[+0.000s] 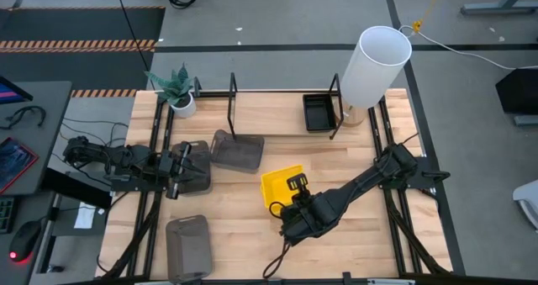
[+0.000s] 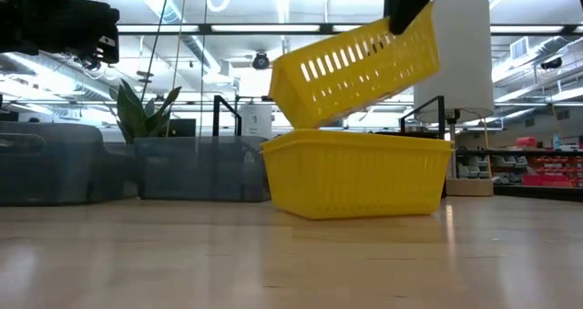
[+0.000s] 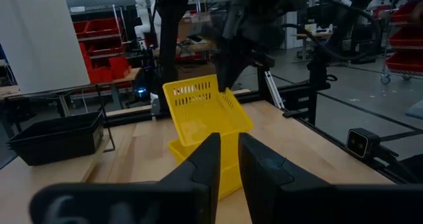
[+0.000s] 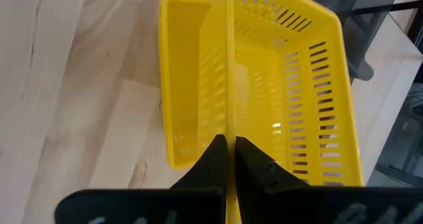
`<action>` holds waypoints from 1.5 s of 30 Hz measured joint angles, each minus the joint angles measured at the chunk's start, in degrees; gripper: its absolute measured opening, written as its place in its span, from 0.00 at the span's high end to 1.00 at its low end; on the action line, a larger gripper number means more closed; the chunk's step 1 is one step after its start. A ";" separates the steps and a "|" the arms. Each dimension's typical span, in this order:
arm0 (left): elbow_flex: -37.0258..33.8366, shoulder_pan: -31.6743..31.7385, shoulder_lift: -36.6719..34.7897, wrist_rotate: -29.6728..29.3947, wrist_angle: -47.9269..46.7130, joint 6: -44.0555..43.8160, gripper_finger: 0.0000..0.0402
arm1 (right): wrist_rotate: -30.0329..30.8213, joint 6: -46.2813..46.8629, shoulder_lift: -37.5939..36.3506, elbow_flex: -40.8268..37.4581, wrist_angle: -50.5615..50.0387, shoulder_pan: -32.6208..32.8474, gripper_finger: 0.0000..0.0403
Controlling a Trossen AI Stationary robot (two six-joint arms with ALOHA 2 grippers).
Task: Stack baskets on shelf by color
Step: Stack the left yellow bin on the right yellow bin
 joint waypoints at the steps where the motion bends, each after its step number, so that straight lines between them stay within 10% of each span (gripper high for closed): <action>1: -0.01 -0.01 0.02 0.01 0.00 0.02 0.85 | 0.00 -0.02 0.00 -0.44 0.56 0.00 0.97; 45: -0.01 0.01 0.00 0.01 -0.02 0.03 0.84 | -1.60 -2.40 0.00 -5.83 4.93 0.24 0.76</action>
